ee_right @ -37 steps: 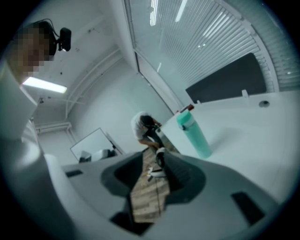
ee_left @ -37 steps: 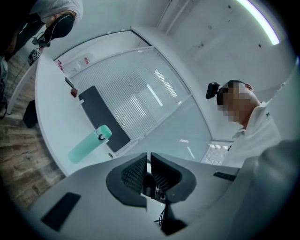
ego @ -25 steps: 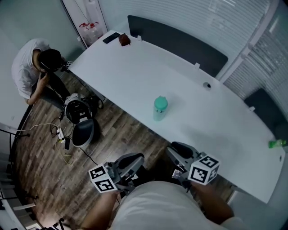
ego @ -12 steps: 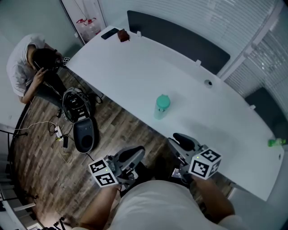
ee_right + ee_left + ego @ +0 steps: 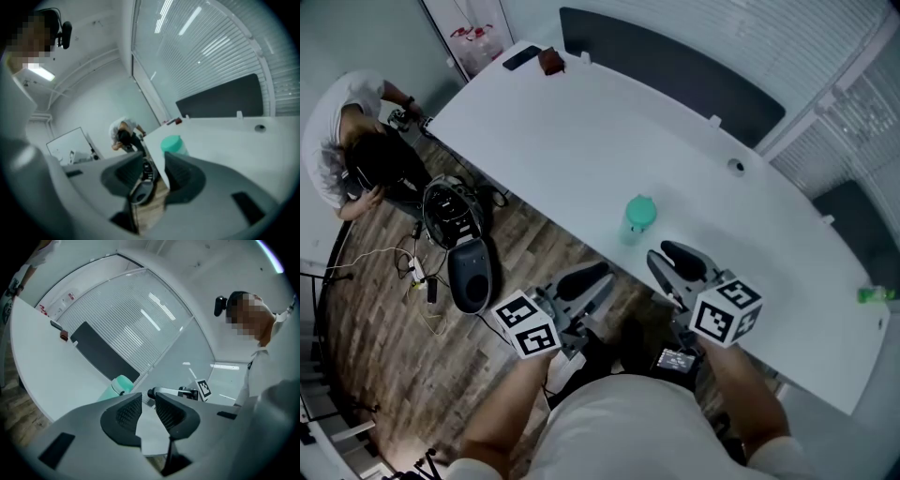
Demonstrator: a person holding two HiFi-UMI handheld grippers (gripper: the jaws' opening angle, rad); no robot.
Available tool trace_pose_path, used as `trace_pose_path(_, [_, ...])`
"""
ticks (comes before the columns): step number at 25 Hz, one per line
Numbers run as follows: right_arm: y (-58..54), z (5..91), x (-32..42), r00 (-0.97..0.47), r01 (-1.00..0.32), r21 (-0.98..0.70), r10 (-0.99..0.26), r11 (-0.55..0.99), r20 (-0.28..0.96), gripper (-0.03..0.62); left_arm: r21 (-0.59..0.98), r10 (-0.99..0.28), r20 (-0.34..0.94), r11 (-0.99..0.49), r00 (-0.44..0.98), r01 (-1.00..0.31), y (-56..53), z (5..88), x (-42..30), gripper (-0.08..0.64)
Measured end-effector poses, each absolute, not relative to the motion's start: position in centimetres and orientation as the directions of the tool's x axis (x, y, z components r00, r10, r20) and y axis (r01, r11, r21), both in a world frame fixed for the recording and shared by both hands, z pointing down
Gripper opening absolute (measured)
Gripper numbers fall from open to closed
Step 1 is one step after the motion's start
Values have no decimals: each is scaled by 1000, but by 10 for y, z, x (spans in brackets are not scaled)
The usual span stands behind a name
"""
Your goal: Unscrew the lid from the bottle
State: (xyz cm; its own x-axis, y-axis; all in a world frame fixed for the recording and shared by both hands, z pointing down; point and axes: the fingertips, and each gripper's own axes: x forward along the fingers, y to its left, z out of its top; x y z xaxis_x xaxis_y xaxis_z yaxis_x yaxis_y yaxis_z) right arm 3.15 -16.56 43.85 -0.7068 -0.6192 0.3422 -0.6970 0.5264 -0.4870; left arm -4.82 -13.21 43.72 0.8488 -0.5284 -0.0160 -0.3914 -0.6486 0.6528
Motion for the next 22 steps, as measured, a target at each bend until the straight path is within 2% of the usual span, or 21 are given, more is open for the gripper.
trace_pose_path(3, [-181, 443, 33, -683, -723, -460, -635, 515, 361, 151, 560, -534, 71, -678, 842, -476, -153, 455, -38, 145])
trace_pose_path(7, [-202, 454, 30, -648, -761, -374, -645, 530, 406, 216, 427, -557, 201, -691, 806, -583, -182, 489, -24, 249])
trace_pose_path(9, [-211, 459, 25, -633, -774, -321, -645, 546, 429, 239, 380, -569, 248, -688, 784, -619, -194, 503, -17, 280])
trace_pose_path(17, [-236, 477, 12, -583, -800, -213, -643, 560, 497, 293, 227, -617, 351, -673, 704, -704, -230, 534, 8, 308])
trace_pose_path(22, [-250, 484, 6, -555, -810, -171, -640, 561, 532, 298, 174, -622, 373, -682, 688, -711, -246, 543, 21, 308])
